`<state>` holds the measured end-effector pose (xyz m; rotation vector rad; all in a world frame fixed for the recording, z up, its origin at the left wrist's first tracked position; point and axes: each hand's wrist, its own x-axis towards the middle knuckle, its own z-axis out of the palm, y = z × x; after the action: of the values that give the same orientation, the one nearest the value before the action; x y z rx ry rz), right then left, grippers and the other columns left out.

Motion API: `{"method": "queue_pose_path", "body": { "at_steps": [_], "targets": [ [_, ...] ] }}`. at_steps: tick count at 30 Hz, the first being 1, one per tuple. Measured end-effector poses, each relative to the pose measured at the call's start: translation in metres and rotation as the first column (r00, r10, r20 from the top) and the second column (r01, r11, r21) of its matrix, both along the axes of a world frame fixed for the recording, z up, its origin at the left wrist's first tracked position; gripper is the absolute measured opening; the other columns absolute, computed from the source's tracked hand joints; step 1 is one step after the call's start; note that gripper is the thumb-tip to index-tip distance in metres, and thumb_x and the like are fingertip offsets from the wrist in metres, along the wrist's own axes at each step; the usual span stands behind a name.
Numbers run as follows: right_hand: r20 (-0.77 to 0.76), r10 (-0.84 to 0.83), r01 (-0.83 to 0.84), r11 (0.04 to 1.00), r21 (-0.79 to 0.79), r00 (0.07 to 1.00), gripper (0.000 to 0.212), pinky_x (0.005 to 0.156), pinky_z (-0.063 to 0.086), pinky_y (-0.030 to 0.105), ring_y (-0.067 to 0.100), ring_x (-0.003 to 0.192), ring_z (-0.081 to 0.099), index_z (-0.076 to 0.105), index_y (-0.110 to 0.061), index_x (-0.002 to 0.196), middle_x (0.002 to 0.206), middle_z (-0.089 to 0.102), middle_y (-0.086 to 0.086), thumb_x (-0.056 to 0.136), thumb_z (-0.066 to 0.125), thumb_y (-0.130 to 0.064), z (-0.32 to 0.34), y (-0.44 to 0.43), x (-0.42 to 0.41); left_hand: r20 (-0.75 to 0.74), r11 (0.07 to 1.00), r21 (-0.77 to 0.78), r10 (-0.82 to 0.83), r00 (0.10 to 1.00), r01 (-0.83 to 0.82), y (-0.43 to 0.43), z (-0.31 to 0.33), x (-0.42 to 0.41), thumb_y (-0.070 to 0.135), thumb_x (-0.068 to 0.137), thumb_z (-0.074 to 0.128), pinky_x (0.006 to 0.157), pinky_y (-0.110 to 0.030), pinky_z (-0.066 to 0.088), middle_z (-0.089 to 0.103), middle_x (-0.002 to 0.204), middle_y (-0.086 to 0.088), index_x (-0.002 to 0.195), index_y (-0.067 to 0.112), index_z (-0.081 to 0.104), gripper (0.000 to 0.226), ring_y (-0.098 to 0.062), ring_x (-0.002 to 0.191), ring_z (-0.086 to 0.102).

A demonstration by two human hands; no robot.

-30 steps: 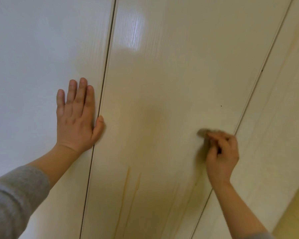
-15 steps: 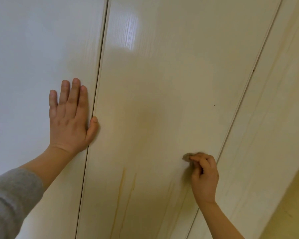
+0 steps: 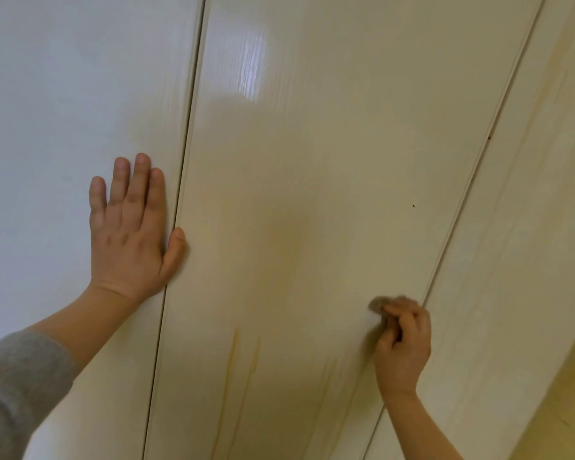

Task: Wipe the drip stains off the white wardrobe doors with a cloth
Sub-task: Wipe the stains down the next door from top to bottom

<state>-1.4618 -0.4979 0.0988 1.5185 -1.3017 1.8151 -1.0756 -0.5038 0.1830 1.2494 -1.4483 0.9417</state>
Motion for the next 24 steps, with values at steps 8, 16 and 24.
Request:
{"method": "queue_pose_path", "body": {
  "at_steps": [8, 16, 24],
  "targets": [
    [0.239, 0.094, -0.137, 0.976, 0.171, 0.967, 0.044, 0.09, 0.045, 0.011, 0.017, 0.1, 0.061, 0.069, -0.024, 0.09, 0.101, 0.06, -0.003, 0.085, 0.056, 0.018, -0.031, 0.033, 0.003, 0.002, 1.0, 0.028, 0.001, 1.0, -0.001, 0.004, 0.0, -0.002, 0.039, 0.092, 0.028, 0.122, -0.044, -0.012, 0.004, 0.164, -0.022, 0.156, 0.0, 0.008, 0.077, -0.027, 0.152, -0.01],
    [0.123, 0.308, -0.318, 0.945, 0.072, 0.943, 0.033, 0.082, 0.05, 0.018, 0.003, 0.103, 0.06, 0.073, -0.018, 0.097, 0.104, 0.064, -0.004, 0.086, 0.063, 0.011, -0.005, 0.058, 0.056, -0.034, 0.994, 0.073, -0.075, 0.997, 0.077, 0.022, -0.021, -0.005, 0.037, 0.092, 0.037, 0.121, -0.045, -0.005, 0.015, 0.162, -0.024, 0.153, -0.003, 0.02, 0.074, -0.04, 0.15, 0.01],
    [-0.221, 0.463, -0.444, 0.886, 0.132, 0.858, 0.02, 0.094, 0.05, 0.024, 0.009, 0.106, 0.062, 0.074, -0.01, 0.104, 0.107, 0.069, -0.001, 0.091, 0.062, -0.018, -0.025, 0.05, 0.151, 0.034, 0.98, 0.196, 0.028, 0.999, -0.034, 0.042, -0.099, 0.044, 0.035, 0.096, 0.032, 0.118, -0.057, 0.01, 0.023, 0.159, -0.026, 0.15, -0.005, 0.029, 0.067, -0.041, 0.148, 0.018]
  ]
}}
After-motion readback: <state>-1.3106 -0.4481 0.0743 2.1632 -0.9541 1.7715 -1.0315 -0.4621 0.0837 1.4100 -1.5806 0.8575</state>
